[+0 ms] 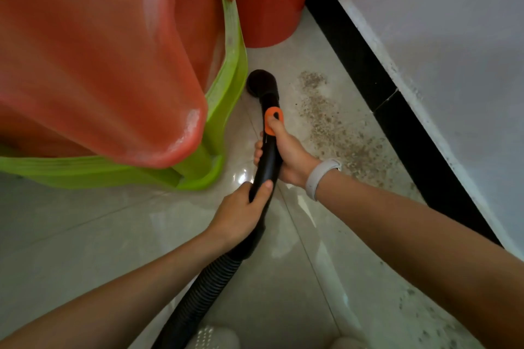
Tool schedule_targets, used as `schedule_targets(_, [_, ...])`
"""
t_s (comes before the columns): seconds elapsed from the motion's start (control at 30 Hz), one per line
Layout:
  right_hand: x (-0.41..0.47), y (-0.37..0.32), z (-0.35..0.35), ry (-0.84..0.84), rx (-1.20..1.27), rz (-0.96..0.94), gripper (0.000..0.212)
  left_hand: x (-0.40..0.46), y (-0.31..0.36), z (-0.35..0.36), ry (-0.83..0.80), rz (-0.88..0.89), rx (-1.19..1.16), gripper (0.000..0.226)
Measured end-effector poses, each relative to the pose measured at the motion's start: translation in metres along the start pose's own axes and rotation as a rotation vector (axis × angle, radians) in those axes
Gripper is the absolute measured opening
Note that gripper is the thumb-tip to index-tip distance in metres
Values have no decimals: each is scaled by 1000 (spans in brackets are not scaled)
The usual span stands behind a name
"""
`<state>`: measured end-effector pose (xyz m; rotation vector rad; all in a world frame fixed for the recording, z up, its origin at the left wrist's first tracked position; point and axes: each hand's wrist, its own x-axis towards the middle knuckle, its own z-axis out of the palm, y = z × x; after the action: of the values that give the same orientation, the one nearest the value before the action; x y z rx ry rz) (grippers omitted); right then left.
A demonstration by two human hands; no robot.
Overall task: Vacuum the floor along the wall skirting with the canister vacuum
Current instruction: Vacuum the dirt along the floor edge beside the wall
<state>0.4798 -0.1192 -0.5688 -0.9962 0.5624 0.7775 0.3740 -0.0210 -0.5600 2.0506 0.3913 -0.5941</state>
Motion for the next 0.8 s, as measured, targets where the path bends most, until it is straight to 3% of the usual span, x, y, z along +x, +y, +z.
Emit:
schedule_targets(0.17, [-8, -1, 14, 16, -77, -1, 29, -7, -10, -10, 91, 4, 56, 55])
schedule_targets(0.4, [1, -11, 25, 73, -62, 2, 37, -23, -8, -15, 102, -14, 64, 51])
schedule_targets(0.6, [-14, 10, 19, 51, -33, 86, 39, -40, -10, -12, -39, -36, 29, 45])
schedule_targets(0.8, [-37, 23, -5, 170, -13, 37, 35, -45, -5, -4, -234, -37, -86, 42])
